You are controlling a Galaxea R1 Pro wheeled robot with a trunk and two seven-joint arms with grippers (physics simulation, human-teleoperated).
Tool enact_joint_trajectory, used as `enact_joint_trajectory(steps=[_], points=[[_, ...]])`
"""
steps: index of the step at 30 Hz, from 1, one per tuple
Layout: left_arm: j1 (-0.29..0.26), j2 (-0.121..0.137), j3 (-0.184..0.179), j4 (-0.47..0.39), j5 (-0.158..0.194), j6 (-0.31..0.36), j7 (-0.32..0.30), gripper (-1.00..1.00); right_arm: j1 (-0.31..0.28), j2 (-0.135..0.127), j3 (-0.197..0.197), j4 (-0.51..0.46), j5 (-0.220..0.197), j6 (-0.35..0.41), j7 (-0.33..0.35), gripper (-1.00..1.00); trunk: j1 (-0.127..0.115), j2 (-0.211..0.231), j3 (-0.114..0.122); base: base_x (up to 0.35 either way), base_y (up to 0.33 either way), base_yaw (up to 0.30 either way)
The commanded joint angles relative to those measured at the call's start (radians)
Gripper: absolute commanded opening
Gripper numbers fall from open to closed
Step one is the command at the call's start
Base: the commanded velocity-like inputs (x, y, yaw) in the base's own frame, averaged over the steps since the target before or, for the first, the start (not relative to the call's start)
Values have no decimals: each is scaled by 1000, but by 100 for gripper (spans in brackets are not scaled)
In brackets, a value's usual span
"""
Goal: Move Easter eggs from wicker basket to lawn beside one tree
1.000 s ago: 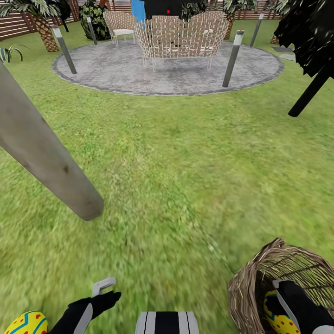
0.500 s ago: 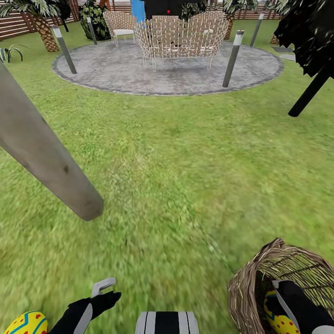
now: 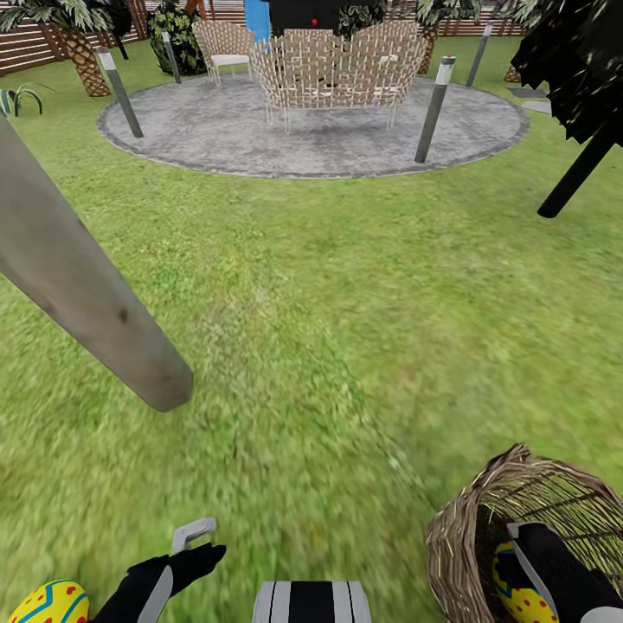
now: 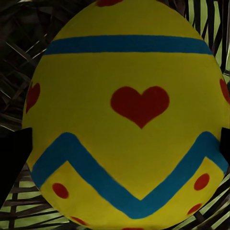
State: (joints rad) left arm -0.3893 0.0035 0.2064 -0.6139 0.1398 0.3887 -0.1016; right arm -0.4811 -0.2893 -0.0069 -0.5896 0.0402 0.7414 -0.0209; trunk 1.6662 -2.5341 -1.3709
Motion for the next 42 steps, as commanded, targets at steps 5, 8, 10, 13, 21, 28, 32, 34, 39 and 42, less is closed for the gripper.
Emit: enact_joint_trajectory(steps=[5,8,10,13,21,28,32,34,39,42], points=[[0,0,2,-1,7,7,-2,100,1,2,1,-1,-43,3,3,-100,-1,1,11,0,0,0],[0,0,2,-1,6,7,-1,100,1,3,1,-1,-43,3,3,-100,-3,1,22,0,0,0],[0,0,2,-1,6,7,1,100,1,4,1,-1,-43,3,3,-100,-4,2,30,0,0,0],[0,1,3,-1,6,8,5,100,1,4,1,-1,-43,3,3,-100,-5,2,42,0,0,0],[0,1,4,-1,7,9,4,100,1,5,1,-1,-43,1,1,-100,-9,4,73,-267,0,0],[0,1,4,-1,7,9,3,100,1,5,2,-1,-42,1,1,-100,-12,6,100,-124,0,0],[0,1,4,-1,7,9,2,100,1,5,2,-1,-43,1,3,-100,-14,7,115,-1,0,12],[0,0,4,-1,7,9,2,100,1,5,1,-1,-43,1,1,-100,-14,7,123,0,0,209],[0,0,4,-1,7,9,3,100,1,5,1,-1,-43,1,1,-100,-17,8,142,0,0,223],[0,0,4,-1,7,9,3,100,1,5,1,-1,-43,1,1,-100,-18,9,154,0,0,21]])
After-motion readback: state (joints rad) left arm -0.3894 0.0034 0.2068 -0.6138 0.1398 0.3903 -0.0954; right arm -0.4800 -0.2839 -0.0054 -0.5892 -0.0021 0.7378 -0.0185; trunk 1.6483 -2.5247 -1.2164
